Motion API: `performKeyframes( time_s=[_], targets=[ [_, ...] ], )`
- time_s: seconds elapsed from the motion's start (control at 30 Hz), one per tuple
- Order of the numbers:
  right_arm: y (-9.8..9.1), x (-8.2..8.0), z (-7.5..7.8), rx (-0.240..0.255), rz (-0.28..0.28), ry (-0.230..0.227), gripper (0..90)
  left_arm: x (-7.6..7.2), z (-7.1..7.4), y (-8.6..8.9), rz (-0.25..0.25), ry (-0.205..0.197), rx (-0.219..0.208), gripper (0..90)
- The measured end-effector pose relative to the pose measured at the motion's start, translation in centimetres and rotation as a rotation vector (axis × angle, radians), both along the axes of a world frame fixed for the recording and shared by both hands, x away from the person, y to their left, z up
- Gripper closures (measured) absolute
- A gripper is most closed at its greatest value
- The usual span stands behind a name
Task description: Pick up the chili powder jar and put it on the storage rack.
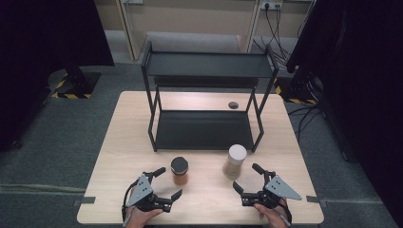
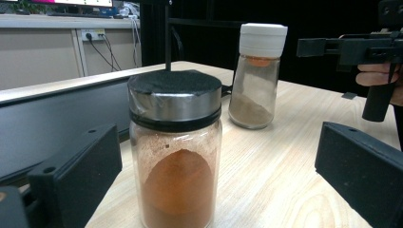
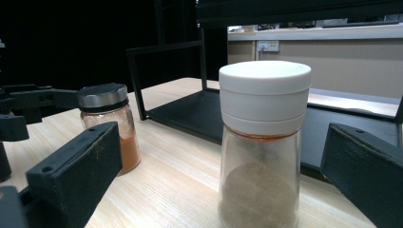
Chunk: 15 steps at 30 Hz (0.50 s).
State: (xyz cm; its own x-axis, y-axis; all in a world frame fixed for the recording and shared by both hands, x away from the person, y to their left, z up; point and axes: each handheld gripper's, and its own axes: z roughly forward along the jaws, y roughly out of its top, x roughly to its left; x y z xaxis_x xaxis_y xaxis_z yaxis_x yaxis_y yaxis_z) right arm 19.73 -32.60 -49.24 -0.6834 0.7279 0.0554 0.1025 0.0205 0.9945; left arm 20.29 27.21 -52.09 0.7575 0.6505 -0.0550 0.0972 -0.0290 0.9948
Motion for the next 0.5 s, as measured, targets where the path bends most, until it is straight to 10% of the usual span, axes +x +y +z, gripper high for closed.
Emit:
performKeyframes(
  time_s=[0.5],
  targets=[
    [0.02, 0.02, -0.02, 0.004, 0.01, 0.004, 0.4, -0.08, -0.18, -0.05, 0.013, -0.001, -0.003, 1.6]
  ],
)
